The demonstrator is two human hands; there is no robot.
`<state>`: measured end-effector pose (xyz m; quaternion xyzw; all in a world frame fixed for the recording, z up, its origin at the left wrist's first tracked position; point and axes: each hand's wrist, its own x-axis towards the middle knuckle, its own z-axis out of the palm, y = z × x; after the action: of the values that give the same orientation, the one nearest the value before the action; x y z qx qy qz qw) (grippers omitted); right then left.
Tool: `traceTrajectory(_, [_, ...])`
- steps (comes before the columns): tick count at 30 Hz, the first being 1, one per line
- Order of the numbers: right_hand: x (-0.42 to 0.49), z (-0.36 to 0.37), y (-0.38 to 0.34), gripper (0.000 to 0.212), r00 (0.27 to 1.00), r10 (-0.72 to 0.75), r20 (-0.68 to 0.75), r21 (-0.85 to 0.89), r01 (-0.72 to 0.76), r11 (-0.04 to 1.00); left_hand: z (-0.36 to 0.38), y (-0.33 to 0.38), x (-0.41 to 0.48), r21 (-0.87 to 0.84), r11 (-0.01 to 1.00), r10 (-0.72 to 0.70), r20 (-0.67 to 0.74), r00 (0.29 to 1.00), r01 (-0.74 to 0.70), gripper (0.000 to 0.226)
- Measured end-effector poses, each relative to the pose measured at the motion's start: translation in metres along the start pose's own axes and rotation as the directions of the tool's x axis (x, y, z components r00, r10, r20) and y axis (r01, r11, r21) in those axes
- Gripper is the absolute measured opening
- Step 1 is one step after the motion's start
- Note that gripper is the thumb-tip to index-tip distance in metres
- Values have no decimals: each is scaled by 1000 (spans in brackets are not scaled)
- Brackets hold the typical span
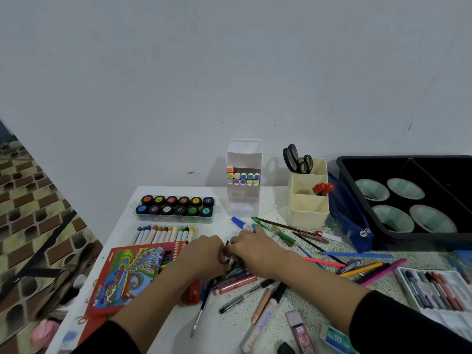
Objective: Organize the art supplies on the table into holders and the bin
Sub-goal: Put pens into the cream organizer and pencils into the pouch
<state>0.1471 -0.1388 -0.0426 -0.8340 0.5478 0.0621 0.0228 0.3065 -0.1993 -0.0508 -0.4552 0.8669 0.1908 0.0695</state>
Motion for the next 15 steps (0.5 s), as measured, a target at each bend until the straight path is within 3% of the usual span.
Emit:
traceTrajectory(3, [3, -5, 0, 24, 1000, -8, -13, -12, 8, 1000, 0, -2, 1, -89, 996, -24, 0, 1000, 24, 16])
traceTrajectory(6, [4, -8, 3, 26, 1000, -13, -17, 26, 14, 1000, -1, -2, 1, -149, 988, -42, 5, 999, 42, 11])
traceTrajectory(15, [0, -1, 15, 23, 980, -139, -145, 81, 152, 985, -13, 6, -4, -128, 987, -94, -15, 995, 92, 17])
